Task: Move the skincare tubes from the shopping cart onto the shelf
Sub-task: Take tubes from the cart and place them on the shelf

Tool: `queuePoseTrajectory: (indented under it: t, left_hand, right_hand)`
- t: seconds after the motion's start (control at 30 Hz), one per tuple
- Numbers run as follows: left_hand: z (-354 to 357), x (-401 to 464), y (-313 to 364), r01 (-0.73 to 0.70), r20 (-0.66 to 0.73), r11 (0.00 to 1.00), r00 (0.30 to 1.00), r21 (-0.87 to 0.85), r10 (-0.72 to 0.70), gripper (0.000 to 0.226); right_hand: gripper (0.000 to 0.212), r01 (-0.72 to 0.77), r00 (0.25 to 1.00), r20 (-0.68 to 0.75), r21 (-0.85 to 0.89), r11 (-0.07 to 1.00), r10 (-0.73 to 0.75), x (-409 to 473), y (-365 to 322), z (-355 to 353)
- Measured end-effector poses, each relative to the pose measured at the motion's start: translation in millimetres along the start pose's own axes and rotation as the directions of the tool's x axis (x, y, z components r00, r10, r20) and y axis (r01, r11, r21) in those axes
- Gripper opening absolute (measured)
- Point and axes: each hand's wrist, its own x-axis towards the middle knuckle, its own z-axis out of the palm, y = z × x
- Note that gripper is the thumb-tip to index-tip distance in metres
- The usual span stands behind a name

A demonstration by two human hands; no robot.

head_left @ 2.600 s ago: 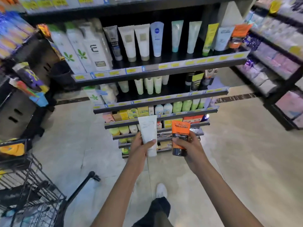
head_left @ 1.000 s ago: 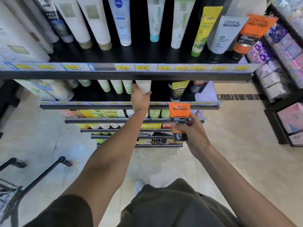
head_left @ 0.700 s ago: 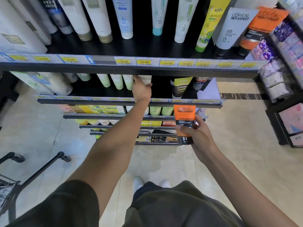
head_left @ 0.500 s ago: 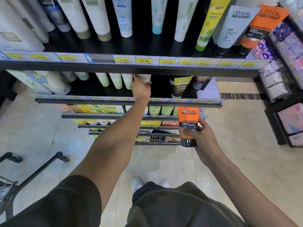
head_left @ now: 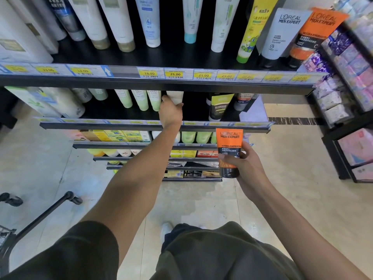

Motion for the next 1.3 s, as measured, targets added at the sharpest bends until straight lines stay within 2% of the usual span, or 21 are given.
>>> queuePoseTrajectory:
  t: [0.13,0.2,0.3,0.4,0.5,0.6,0.67,0.7,0.8,0.87,1.07,1.3]
  left_hand:
    - [-11,-13,-6,-0.011,0.029,0.994,1.0,0.111,0.008,0.04]
    - [-22,-26,-7,-0.067,0.053,0.98,0.997,0.186,0.058,0.039]
    - [-45,-49,-6,-0.196,0.085,0.946,0.98,0.257,0.18,0.038]
    - [-72,-74,4,-0.377,0.106,0.882,0.926,0.283,0.361,0.035]
    - [-94,-90,31,-0.591,0.073,0.743,0.795,0.313,0.602,0.034]
    - [-108,-91,72,-0.772,-0.012,0.519,0.554,0.366,0.833,0.029]
    - [-109,-82,97,-0.824,-0.009,0.397,0.43,0.405,0.903,0.03]
    - [-106,-77,108,-0.833,0.031,0.369,0.418,0.412,0.908,0.033]
    - [-93,-63,126,-0.823,0.265,0.382,0.513,0.42,0.816,0.056]
    - [-84,-60,128,-0.802,0.342,0.391,0.56,0.452,0.754,0.062]
    - [-76,-59,125,-0.779,0.271,0.387,0.56,0.492,0.783,0.045]
    - [-75,-61,124,-0.779,0.236,0.401,0.556,0.482,0.797,0.043]
  right_hand:
    - [0.052,0.006,1.0,-0.008,0.02,1.0,-0.005,0,-2,0]
    - [0.052,-0.001,1.0,-0.016,0.022,1.0,0.002,-1,-6,1]
    - [0.055,0.015,1.0,-0.021,0.037,0.999,-0.014,-2,-20,0]
    - [0.051,0.071,0.996,-0.051,0.06,0.996,-0.068,0,-41,-6]
    - [0.048,0.163,0.984,-0.083,0.055,0.985,-0.158,2,-69,-17]
    - [0.055,0.273,0.953,-0.159,0.075,0.959,-0.259,6,-97,-29]
    - [0.06,0.336,0.928,-0.198,0.073,0.939,-0.317,9,-114,-37]
    - [0.059,0.359,0.916,-0.215,0.056,0.932,-0.34,12,-121,-40]
    - [0.059,0.411,0.883,-0.253,0.011,0.911,-0.395,17,-139,-49]
    - [0.059,0.435,0.863,-0.279,-0.015,0.9,-0.422,19,-148,-55]
    - [0.054,0.513,0.786,-0.335,-0.116,0.851,-0.52,27,-178,-75]
    - [0.064,0.528,0.712,-0.396,-0.242,0.814,-0.58,53,-215,-99]
